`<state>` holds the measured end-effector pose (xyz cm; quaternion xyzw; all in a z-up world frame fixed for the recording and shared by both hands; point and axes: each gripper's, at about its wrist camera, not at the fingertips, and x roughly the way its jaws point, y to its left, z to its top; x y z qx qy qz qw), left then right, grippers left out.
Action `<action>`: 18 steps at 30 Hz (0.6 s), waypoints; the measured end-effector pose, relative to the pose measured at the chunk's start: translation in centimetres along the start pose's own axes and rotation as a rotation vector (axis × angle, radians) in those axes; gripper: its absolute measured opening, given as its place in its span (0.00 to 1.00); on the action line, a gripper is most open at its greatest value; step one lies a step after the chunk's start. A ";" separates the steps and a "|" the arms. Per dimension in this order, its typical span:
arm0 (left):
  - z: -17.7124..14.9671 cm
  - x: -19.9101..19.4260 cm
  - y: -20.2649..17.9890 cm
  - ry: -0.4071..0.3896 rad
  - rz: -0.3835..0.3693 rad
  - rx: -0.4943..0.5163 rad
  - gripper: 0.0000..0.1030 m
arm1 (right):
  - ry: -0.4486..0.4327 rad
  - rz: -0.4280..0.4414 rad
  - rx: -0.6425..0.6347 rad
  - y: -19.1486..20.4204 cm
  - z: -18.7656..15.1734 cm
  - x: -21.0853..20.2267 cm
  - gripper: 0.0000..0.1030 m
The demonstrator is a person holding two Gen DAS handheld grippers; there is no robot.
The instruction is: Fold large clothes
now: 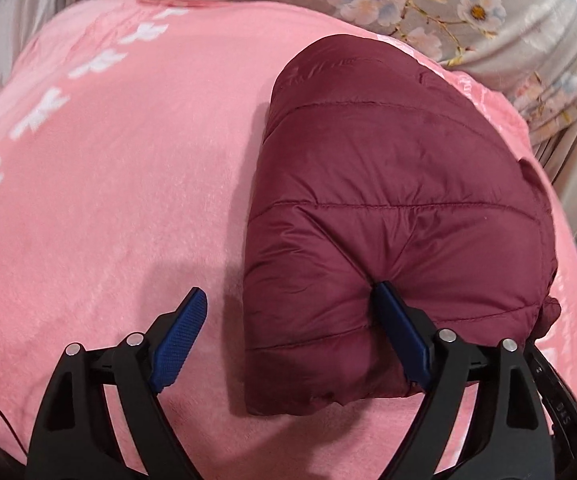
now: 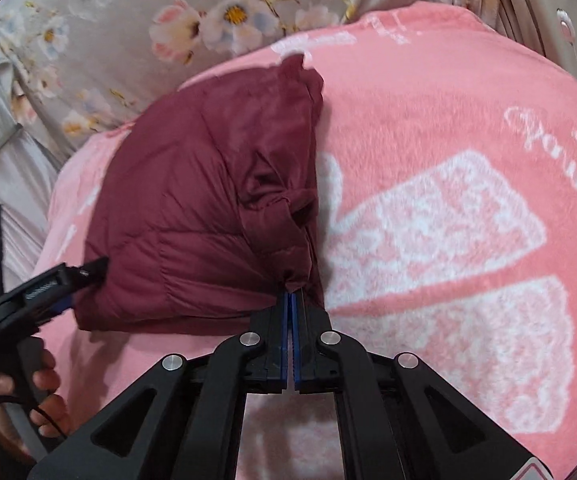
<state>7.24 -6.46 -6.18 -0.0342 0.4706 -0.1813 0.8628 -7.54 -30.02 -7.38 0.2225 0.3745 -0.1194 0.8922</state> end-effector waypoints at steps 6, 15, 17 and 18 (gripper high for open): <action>1.8 -3.3 -0.7 -0.101 0.083 0.071 0.77 | -0.067 -0.110 -0.069 1.1 0.0 -3.4 0.07; 6.6 -4.9 -4.1 -0.205 0.098 0.119 0.77 | -0.235 -0.137 -0.192 4.7 5.0 -6.2 0.08; 7.2 -3.6 -5.4 -0.192 0.104 0.122 0.77 | -0.219 -0.148 -0.224 5.8 5.8 -4.0 0.08; 7.3 -2.8 -5.9 -0.185 0.112 0.121 0.77 | -0.199 -0.139 -0.221 5.7 5.9 -3.0 0.08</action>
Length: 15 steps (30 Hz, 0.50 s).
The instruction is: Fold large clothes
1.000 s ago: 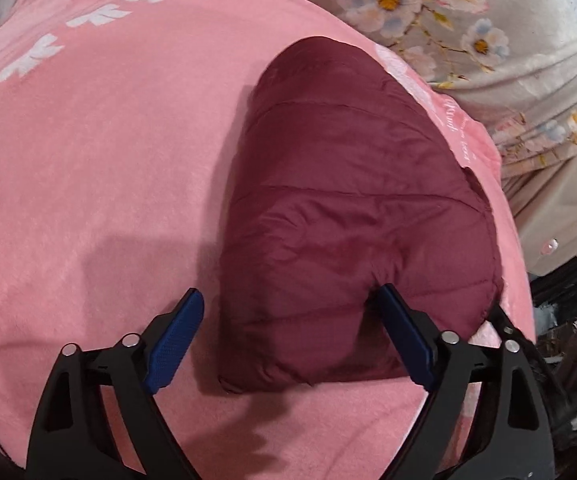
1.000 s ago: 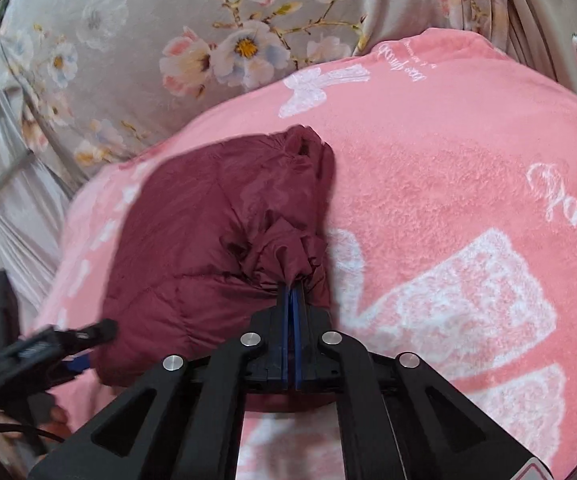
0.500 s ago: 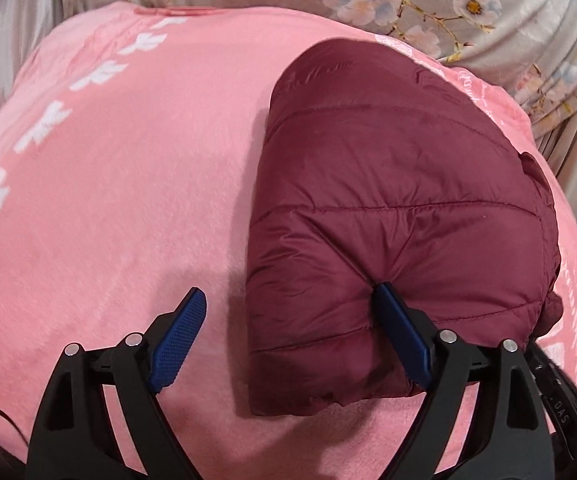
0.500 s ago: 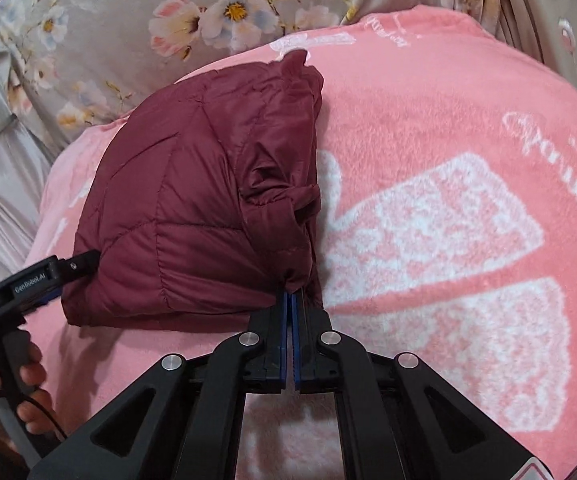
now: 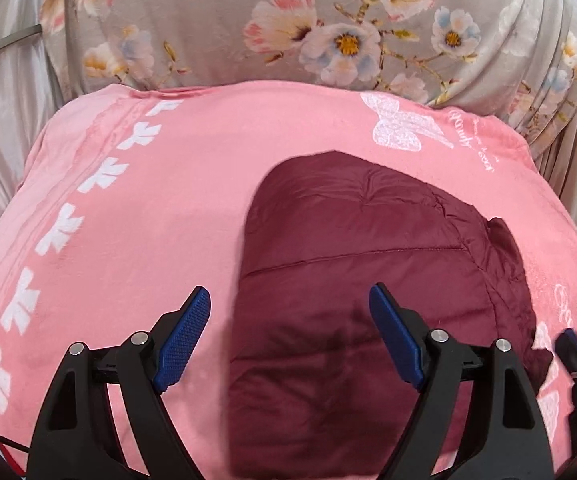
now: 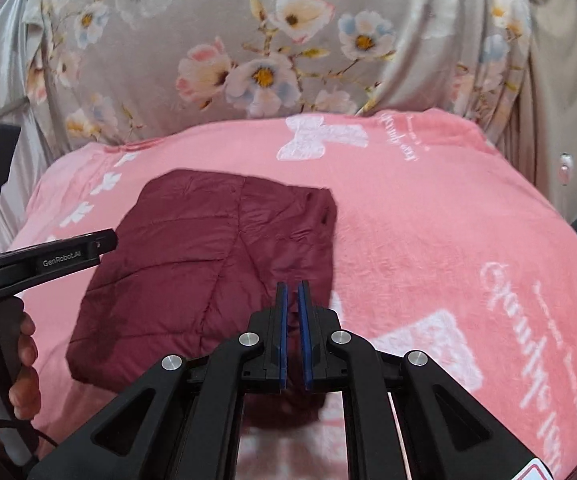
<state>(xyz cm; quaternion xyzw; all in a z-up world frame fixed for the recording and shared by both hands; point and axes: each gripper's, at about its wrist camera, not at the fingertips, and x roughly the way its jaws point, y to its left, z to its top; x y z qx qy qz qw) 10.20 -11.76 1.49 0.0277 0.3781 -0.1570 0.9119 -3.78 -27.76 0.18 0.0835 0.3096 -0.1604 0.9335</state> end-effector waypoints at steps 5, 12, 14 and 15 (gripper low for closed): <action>-1.0 3.5 -1.0 0.045 0.026 -0.002 0.80 | 0.072 0.004 0.029 0.3 -1.7 3.7 0.08; -2.5 5.4 -1.2 0.022 0.054 0.011 0.89 | 0.090 -0.032 0.011 1.2 -3.4 5.6 0.07; -2.8 5.8 -1.2 0.014 0.059 0.011 0.91 | 0.096 -0.039 0.006 1.3 -3.4 5.9 0.07; -2.9 5.9 -1.2 0.012 0.059 0.009 0.91 | 0.098 -0.040 0.006 1.3 -3.5 5.9 0.07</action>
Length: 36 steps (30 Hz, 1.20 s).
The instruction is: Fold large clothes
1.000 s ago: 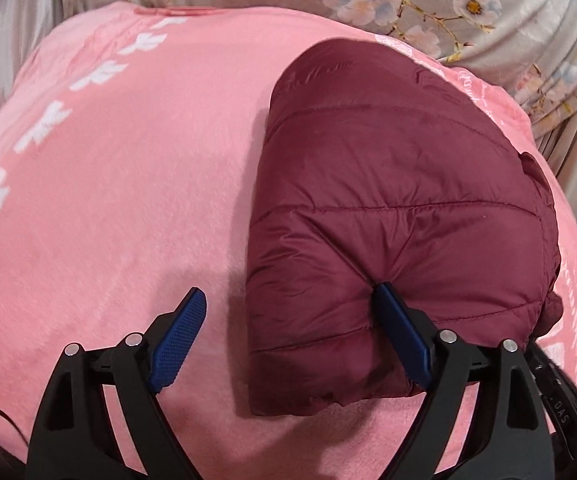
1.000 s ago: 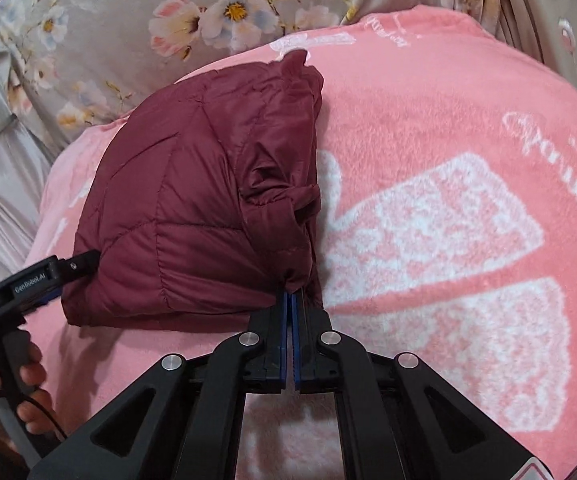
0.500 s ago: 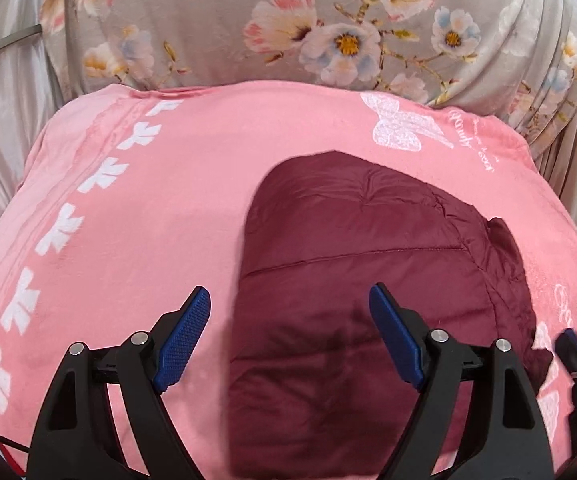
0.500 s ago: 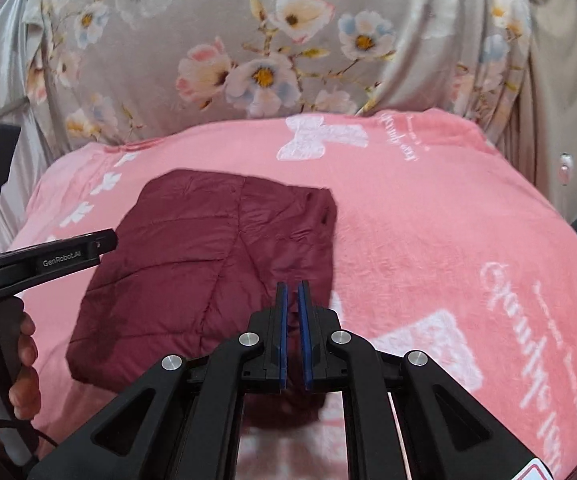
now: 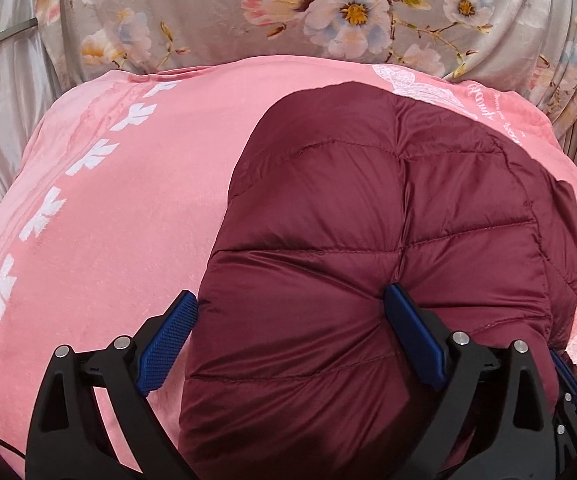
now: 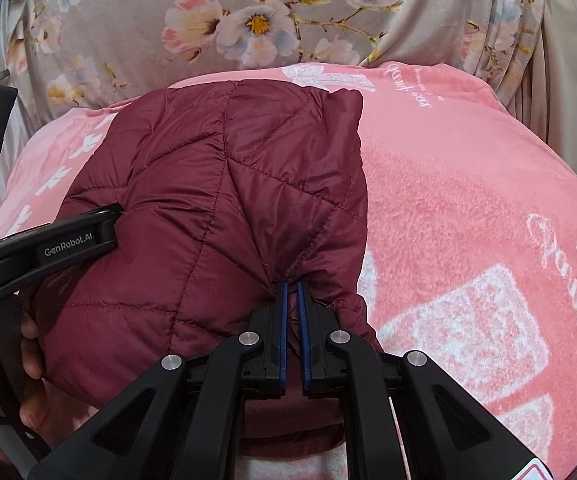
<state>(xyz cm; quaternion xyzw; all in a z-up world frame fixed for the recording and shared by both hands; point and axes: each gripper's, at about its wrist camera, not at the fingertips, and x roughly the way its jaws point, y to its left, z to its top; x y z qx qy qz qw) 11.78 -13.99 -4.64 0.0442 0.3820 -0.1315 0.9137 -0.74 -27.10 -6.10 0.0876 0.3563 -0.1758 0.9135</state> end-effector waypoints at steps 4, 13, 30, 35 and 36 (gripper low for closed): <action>-0.4 0.5 0.2 -0.004 -0.004 -0.012 0.92 | 0.005 0.000 0.001 0.0 -0.2 0.1 0.07; -0.9 0.9 0.1 -0.027 0.003 -0.014 0.94 | 0.008 -0.003 0.002 0.1 -0.2 0.2 0.07; -1.3 0.8 -0.2 -0.048 0.018 -0.003 0.94 | 0.011 -0.006 0.002 0.1 -0.2 0.3 0.07; -1.2 0.8 -0.2 -0.049 0.020 -0.001 0.94 | 0.014 0.001 0.011 -0.1 -0.5 0.4 0.07; -1.2 0.8 -0.2 -0.049 0.020 -0.001 0.94 | 0.014 0.005 0.014 -0.2 -0.6 0.4 0.07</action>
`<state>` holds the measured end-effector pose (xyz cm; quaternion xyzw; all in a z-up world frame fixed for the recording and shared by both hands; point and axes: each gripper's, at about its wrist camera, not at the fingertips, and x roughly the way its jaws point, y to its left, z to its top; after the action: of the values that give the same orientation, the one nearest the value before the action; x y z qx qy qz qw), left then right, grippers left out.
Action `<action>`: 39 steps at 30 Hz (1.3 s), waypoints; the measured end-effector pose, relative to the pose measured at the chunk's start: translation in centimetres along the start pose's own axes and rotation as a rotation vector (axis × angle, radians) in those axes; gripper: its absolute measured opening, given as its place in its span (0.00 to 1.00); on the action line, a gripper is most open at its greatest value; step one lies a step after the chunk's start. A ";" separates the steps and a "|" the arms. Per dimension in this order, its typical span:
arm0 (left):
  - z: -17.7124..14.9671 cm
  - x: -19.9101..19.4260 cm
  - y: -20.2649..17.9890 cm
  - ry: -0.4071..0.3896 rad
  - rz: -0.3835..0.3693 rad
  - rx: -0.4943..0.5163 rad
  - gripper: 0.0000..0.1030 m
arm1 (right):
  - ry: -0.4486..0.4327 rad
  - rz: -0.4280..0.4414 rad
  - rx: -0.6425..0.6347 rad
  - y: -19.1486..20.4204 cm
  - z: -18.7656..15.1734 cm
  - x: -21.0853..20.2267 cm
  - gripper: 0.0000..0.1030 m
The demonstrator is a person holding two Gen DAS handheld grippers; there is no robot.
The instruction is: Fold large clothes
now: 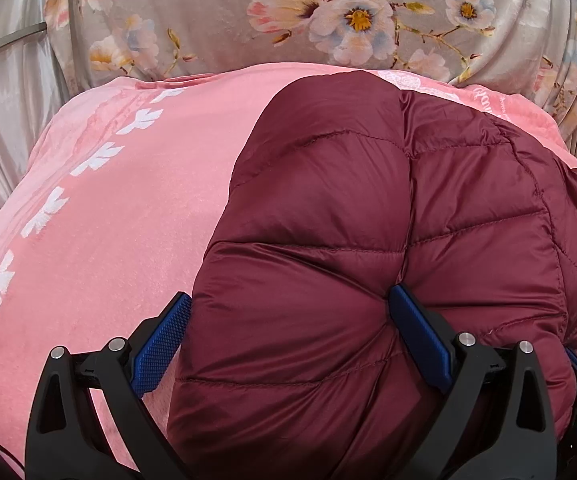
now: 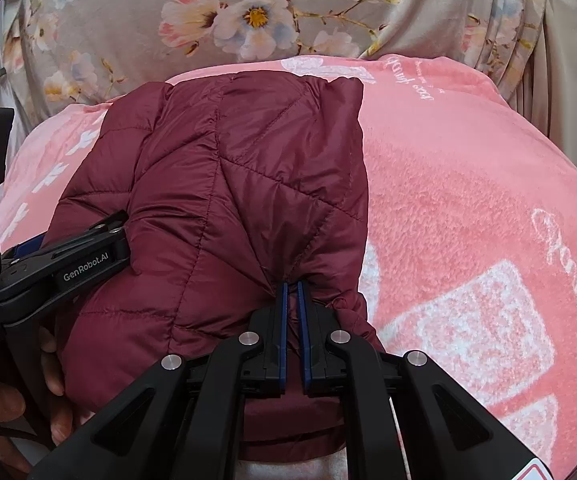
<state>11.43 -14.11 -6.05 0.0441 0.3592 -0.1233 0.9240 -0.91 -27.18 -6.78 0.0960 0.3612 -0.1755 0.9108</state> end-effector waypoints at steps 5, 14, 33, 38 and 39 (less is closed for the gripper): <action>0.4 -0.1 0.7 0.039 -0.037 -0.010 0.94 | -0.007 0.065 0.066 -1.5 0.2 -0.6 0.07; 2.6 -1.0 9.9 0.187 -0.265 -0.231 0.93 | -0.013 0.181 0.296 -6.2 2.0 -3.7 0.52; 2.2 2.3 9.1 0.287 -0.514 -0.326 0.54 | 0.125 0.436 0.438 -5.0 2.7 1.9 0.22; 4.4 -1.7 10.8 0.168 -0.594 -0.269 0.36 | -0.042 0.439 0.333 -2.9 5.3 -3.5 0.17; 4.9 -2.5 10.8 0.144 -0.600 -0.254 0.36 | -0.070 0.435 0.313 -2.4 5.9 -4.4 0.17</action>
<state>15.62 -3.97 -0.80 -0.1707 0.4332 -0.3406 0.8168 -1.19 -30.09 0.38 0.3047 0.2686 -0.0326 0.9132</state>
